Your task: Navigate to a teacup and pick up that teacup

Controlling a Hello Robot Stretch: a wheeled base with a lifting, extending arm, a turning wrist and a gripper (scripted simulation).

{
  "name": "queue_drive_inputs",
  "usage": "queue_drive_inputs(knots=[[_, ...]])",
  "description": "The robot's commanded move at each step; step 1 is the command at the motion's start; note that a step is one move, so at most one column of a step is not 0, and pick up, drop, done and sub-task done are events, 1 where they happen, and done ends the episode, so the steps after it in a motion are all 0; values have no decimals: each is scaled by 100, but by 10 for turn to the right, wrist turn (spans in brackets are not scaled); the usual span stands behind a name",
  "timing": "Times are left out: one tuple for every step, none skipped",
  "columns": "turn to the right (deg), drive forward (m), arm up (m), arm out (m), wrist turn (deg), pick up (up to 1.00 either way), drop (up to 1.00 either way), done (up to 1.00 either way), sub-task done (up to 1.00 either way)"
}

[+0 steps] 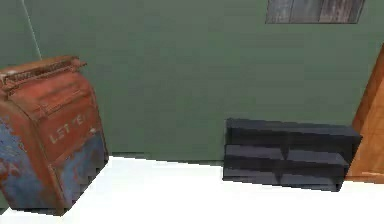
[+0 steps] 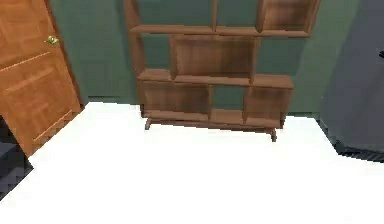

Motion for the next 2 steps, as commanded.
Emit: queue_drive_inputs(knots=[[-390, 0, 0, 0, 0, 0, 0, 0, 0], [0, 50, 0, 0, 0, 0, 0, 0, 0]])
